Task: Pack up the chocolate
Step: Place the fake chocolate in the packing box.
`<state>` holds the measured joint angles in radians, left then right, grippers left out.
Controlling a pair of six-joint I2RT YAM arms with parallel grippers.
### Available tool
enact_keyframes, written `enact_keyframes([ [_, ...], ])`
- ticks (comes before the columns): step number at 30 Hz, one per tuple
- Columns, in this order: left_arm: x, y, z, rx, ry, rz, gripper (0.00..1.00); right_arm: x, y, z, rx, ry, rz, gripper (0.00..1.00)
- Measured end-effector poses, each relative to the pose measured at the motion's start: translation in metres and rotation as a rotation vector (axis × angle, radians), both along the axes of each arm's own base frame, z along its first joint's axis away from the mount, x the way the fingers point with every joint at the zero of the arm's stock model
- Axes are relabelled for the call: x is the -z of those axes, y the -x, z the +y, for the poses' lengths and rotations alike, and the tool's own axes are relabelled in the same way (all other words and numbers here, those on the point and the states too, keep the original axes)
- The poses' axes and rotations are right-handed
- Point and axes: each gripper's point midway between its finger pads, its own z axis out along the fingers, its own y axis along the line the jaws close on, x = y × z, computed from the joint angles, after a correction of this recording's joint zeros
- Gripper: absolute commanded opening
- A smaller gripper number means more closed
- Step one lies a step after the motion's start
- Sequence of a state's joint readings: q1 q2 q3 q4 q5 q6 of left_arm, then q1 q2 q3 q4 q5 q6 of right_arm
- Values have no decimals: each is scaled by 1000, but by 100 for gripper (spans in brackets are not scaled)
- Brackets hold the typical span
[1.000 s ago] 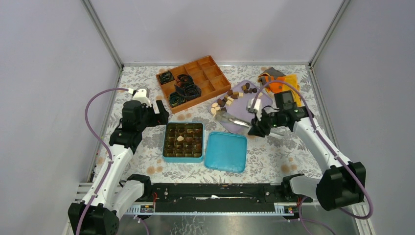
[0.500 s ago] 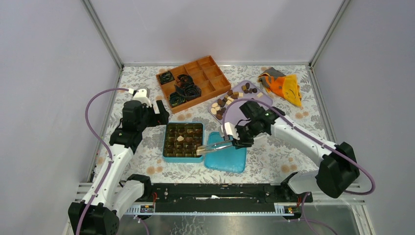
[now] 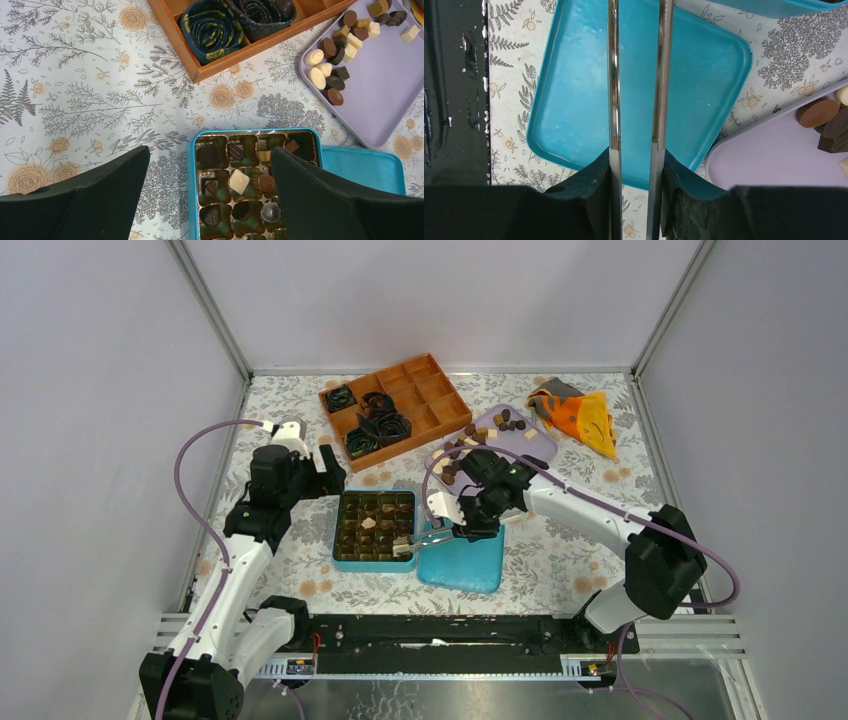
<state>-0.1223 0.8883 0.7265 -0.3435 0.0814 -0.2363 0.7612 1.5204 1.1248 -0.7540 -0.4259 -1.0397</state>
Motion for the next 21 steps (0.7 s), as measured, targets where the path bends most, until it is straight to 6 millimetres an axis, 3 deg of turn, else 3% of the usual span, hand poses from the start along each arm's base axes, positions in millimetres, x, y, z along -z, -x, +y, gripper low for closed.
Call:
enact_keyframes([
  [21,0,0,0,0,0,0,99,5,-2,2,47,43,0,40],
])
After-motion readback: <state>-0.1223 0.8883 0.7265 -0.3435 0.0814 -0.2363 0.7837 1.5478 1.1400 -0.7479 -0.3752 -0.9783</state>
